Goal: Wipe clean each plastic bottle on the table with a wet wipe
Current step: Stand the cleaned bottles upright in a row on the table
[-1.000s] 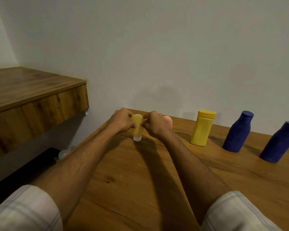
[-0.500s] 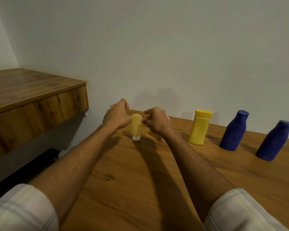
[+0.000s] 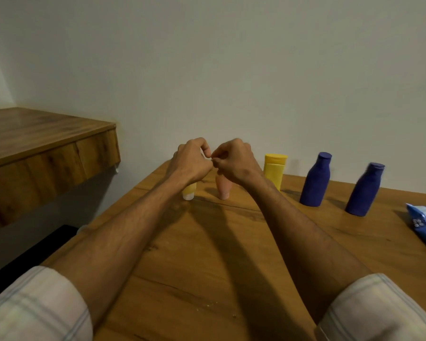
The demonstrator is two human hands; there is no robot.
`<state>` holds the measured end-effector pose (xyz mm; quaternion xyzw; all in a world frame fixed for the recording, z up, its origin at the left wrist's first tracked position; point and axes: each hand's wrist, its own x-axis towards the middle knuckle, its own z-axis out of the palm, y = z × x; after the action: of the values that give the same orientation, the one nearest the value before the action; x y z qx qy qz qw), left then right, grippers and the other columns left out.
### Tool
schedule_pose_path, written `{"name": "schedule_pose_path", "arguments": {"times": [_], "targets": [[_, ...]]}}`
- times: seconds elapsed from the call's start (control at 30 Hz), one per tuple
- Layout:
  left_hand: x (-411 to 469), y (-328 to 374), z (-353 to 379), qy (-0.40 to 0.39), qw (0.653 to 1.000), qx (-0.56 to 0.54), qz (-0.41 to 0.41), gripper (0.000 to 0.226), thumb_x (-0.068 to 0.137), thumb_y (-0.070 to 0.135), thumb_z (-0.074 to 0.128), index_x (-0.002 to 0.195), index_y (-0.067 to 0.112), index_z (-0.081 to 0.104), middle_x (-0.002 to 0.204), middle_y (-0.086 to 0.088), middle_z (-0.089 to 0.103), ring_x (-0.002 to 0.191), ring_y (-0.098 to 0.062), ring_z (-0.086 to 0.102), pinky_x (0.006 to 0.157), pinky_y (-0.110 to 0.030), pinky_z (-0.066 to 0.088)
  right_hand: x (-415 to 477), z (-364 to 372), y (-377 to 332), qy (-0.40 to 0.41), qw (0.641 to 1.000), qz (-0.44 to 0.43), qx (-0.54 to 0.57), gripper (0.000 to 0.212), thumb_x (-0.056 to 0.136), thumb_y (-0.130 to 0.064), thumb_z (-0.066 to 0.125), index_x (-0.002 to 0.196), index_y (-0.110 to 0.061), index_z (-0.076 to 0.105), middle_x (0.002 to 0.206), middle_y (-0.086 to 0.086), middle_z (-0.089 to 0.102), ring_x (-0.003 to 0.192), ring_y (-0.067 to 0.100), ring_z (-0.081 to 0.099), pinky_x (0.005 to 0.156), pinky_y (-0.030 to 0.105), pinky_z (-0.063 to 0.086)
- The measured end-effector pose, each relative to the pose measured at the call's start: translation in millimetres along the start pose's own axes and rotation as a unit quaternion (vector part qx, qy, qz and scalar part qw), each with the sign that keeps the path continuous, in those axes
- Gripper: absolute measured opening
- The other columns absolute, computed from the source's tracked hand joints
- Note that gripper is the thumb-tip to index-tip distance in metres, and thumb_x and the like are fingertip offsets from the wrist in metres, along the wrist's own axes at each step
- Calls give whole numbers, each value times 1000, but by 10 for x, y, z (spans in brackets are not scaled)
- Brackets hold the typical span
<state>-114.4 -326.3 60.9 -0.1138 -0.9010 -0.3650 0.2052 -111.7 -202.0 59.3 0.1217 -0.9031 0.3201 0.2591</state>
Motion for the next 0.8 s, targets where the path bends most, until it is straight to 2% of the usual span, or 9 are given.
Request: {"name": "schedule_pose_path", "arguments": {"times": [0.13,0.3,0.43,0.67,0.8], "targets": [[-138,275,114,-8,1000,-23,18,14,84,8,64,93,18,59,77,4,57,72,-13,57,63,-26,49,-191,-342,14,0,1000,25,-8,9,84,-8,64,89,-6,72,77,7,69,59,13,66,59,35,59],[-425,698,413,-55,995,-61,61,11,87,10,64,92,18,59,80,-1,61,68,-19,62,61,-31,55,-560,-914,170,-59,993,95,-38,12,86,-8,64,95,-1,68,79,12,68,57,15,67,54,28,58],[-621,1083,653,-107,988,-74,87,9,82,10,63,83,19,63,76,2,63,74,-20,62,66,-32,51,-844,-1356,357,-78,981,164,-70,9,84,-6,65,91,-1,67,76,13,69,56,18,68,56,33,59],[-1113,1739,1142,-249,950,-116,148,8,79,8,68,84,13,64,72,-2,63,66,-18,59,70,-39,55,-1497,-2117,657,-128,940,293,-116,11,84,-10,67,93,-4,67,80,10,69,64,19,70,57,29,58],[-1455,2078,1351,-344,911,-124,191,14,83,8,68,93,16,64,77,0,64,68,-14,62,67,-30,55,-1953,-2543,797,-171,905,363,-140,9,83,-9,68,90,-4,69,83,10,71,67,20,70,64,32,59]]}}
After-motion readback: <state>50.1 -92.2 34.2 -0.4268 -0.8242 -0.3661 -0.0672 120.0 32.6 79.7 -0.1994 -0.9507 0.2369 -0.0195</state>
